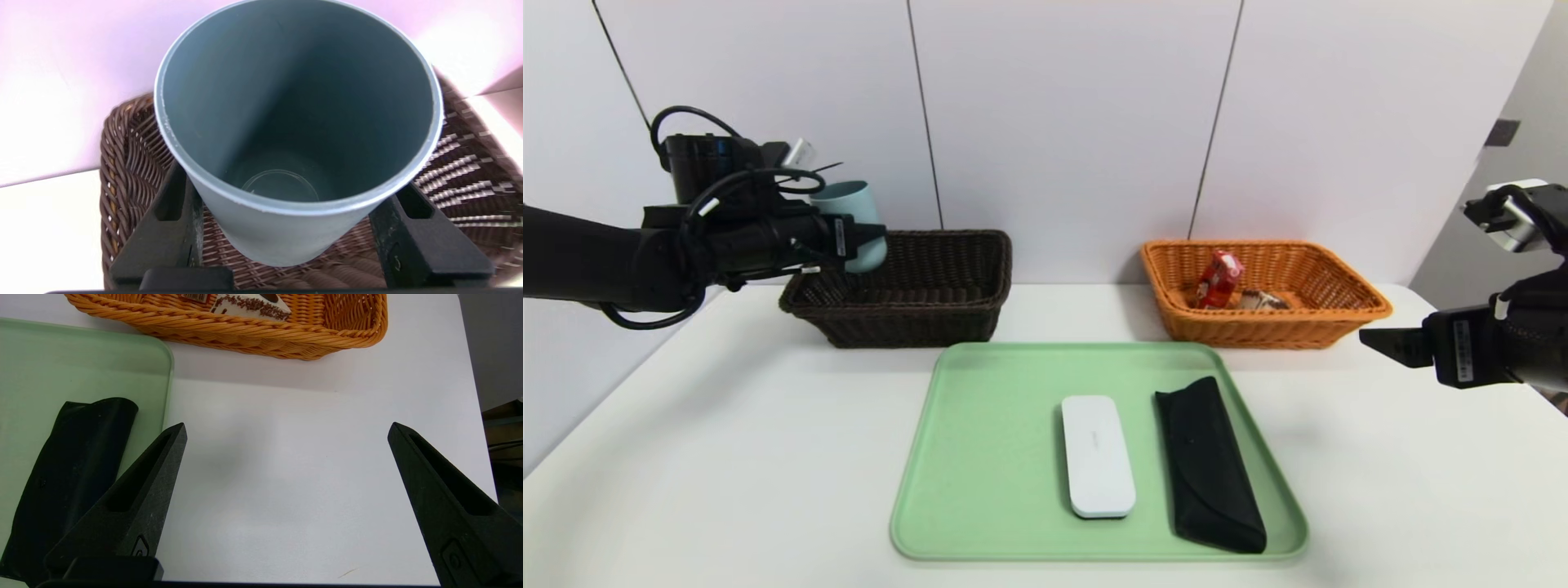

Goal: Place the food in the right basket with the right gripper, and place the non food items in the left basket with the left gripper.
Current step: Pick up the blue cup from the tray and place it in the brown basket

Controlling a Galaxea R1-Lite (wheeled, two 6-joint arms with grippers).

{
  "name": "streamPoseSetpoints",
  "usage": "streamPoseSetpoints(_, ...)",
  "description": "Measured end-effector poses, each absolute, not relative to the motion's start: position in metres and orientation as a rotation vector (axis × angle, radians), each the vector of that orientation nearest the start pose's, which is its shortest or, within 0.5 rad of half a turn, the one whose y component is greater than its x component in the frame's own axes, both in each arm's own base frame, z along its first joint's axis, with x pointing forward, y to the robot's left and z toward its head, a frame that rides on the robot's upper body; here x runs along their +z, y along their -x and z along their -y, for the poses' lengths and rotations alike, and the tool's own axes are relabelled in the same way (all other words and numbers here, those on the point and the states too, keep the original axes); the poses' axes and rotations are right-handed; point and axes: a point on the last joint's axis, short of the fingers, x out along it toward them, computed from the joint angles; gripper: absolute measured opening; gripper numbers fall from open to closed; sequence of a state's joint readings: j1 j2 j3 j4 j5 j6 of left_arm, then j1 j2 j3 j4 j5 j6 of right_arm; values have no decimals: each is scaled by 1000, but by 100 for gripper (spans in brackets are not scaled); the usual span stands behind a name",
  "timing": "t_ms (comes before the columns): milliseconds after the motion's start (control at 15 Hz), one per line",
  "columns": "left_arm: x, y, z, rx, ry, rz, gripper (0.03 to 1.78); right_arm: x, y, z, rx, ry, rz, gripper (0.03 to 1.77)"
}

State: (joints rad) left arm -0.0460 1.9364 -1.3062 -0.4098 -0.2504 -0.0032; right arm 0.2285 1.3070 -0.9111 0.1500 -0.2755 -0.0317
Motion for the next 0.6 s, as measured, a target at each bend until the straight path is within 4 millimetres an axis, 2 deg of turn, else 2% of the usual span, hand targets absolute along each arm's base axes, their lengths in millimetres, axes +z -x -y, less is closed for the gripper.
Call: streamPoseSetpoints(600, 184, -416, 23, -291, 20, -286, 111, 238, -199, -40, -39, 168, -536, 170)
